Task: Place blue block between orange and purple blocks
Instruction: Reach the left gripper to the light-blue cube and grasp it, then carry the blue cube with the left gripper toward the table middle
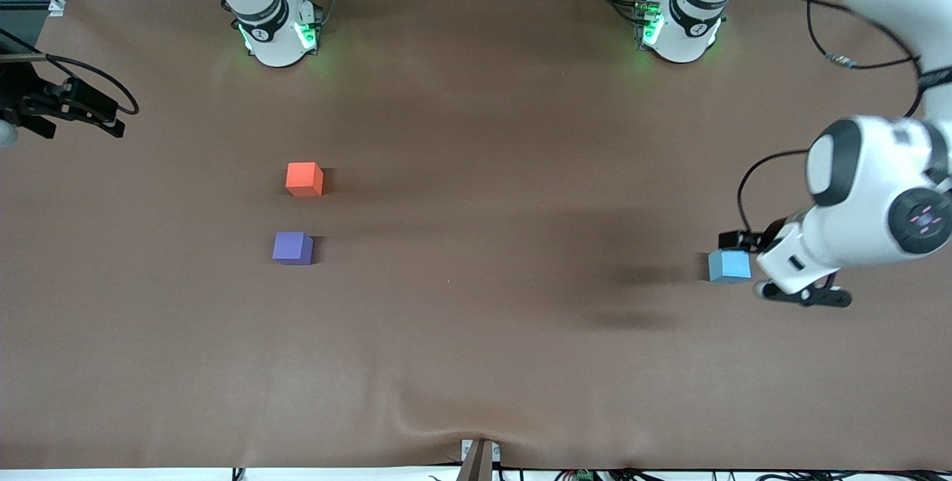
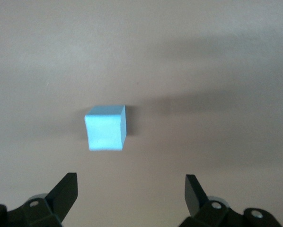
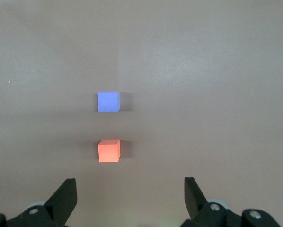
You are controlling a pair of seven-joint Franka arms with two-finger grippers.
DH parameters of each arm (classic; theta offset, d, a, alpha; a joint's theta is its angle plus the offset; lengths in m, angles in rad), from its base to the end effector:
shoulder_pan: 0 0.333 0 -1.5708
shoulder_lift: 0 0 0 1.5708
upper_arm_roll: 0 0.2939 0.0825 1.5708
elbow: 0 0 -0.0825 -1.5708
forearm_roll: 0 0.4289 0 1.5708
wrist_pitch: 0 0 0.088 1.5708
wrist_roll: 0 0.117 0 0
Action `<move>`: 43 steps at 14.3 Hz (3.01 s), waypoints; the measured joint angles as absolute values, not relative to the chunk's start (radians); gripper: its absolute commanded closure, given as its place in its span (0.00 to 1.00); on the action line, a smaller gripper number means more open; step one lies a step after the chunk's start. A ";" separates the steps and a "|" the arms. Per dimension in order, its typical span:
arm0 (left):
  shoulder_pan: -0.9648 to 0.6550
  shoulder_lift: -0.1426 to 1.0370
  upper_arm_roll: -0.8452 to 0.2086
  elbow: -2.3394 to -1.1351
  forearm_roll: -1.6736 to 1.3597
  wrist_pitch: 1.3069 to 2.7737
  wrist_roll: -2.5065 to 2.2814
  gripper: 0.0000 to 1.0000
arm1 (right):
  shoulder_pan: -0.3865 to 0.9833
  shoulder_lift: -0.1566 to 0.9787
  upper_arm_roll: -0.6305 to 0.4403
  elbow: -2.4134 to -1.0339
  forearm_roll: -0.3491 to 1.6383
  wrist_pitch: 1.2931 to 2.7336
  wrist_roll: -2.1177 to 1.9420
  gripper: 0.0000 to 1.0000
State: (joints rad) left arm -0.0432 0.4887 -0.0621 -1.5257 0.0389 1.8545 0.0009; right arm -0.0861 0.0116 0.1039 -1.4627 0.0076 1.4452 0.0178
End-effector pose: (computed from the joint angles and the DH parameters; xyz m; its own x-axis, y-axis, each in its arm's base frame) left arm 0.6988 -0.0658 0.3152 0.9809 -0.1130 -0.1582 -0.1153 -0.9933 -0.0059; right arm 0.5893 0.0111 0.6299 0.9996 0.0010 -0.0292 0.0007 -1.0000 -0.0083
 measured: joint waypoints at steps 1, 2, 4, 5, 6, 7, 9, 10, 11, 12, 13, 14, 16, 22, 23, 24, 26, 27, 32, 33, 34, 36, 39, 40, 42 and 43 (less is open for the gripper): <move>-0.042 0.514 -0.060 -1.536 0.039 1.893 0.001 0.00 | -0.086 0.012 0.104 -1.463 0.008 1.446 0.018 0.00; -0.038 0.538 -0.057 -1.545 0.039 1.921 0.000 0.00 | -0.086 0.012 0.104 -1.463 0.008 1.446 0.018 0.00; -0.018 0.571 -0.054 -1.560 0.039 1.963 0.000 0.00 | -0.086 0.012 0.103 -1.463 0.008 1.445 0.018 0.00; -0.005 0.580 -0.054 -1.576 0.039 1.990 -0.001 0.00 | -0.087 0.012 0.103 -1.463 0.008 1.446 0.018 0.00; 0.008 0.584 -0.053 -1.600 0.039 2.020 -0.002 0.00 | -0.087 0.012 0.102 -1.463 0.008 1.446 0.018 0.00; 0.020 0.585 -0.053 -1.629 0.039 2.045 -0.003 0.00 | -0.087 0.012 0.102 -1.463 0.008 1.447 0.018 0.00; 0.040 0.585 -0.052 -1.685 0.039 2.094 -0.005 0.00 | -0.087 0.014 0.101 -1.463 0.008 1.447 0.018 0.00; 0.045 0.585 -0.052 -1.709 0.039 2.115 -0.005 0.00 | -0.087 0.015 0.101 -1.463 0.008 1.447 0.018 0.00; 0.046 0.586 -0.052 -1.728 0.039 2.128 -0.007 0.00 | -0.087 0.015 0.101 -1.463 0.008 1.447 0.018 0.00; 0.047 0.588 -0.052 -1.743 0.039 2.136 -0.008 0.00 | -0.087 0.016 0.101 -1.463 0.008 1.447 0.018 0.00; 0.047 0.593 -0.052 -1.752 0.039 2.142 -0.009 0.00 | -0.087 0.016 0.101 -1.463 0.008 1.447 0.018 0.00; 0.048 0.600 -0.052 -1.757 0.039 2.152 -0.010 0.00 | -0.087 0.016 0.101 -1.463 0.008 1.447 0.018 0.00; 0.051 0.618 -0.052 -1.758 0.039 2.176 -0.012 0.00 | -0.087 0.016 0.100 -1.463 0.008 1.447 0.018 0.00; 0.060 0.638 -0.052 -1.756 0.039 2.220 -0.006 1.00 | -0.097 0.017 0.097 -1.463 0.008 1.447 0.012 0.00; 0.060 0.637 -0.052 -1.752 0.040 2.224 -0.002 1.00 | -0.097 0.017 0.097 -1.463 0.008 1.447 0.011 0.00; 0.059 0.637 -0.054 -1.747 0.041 2.226 0.003 1.00 | -0.097 0.017 0.097 -1.463 0.008 1.447 0.011 0.00; 0.057 0.636 -0.060 -1.733 0.049 2.228 0.008 1.00 | -0.097 0.017 0.098 -1.463 0.008 1.449 0.010 0.00; 0.056 0.633 -0.064 -1.725 0.052 2.228 0.008 1.00 | -0.097 0.017 0.099 -1.463 0.008 1.452 0.009 0.00; 0.013 0.563 -0.111 -1.702 0.053 2.228 0.001 1.00 | -0.097 0.023 0.101 -1.463 0.008 1.458 0.008 0.00; -0.005 0.540 -0.132 -1.702 0.053 2.226 -0.021 1.00 | -0.097 0.025 0.101 -1.463 0.008 1.462 0.008 0.00; -0.029 0.521 -0.154 -1.702 0.053 2.219 -0.063 1.00 | -0.097 0.026 0.101 -1.463 0.008 1.463 0.008 0.00; -0.108 0.497 -0.183 -1.701 0.053 2.190 -0.172 1.00 | -0.097 0.028 0.101 -1.463 0.008 1.467 0.008 0.00; -0.271 0.492 -0.191 -1.694 0.053 2.162 -0.349 1.00 | -0.097 0.028 0.102 -1.463 0.008 1.473 0.008 0.00; -0.318 0.492 -0.191 -1.688 0.053 2.151 -0.402 1.00 | -0.097 0.028 0.102 -1.463 0.008 1.474 0.008 0.00; -0.411 0.493 -0.192 -1.669 0.053 2.121 -0.505 1.00 | -0.097 0.028 0.102 -1.463 0.008 1.475 0.008 0.00; -0.454 0.497 -0.191 -1.657 0.052 2.111 -0.554 1.00 | -0.097 0.028 0.102 -1.463 0.008 1.475 0.008 0.00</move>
State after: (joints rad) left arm -0.4540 0.4966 -0.1913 -1.6573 0.0524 2.1111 -0.5544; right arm -0.0969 0.0280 0.1022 -1.4630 0.0081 1.4747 0.0081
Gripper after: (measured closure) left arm 0.458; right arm 0.000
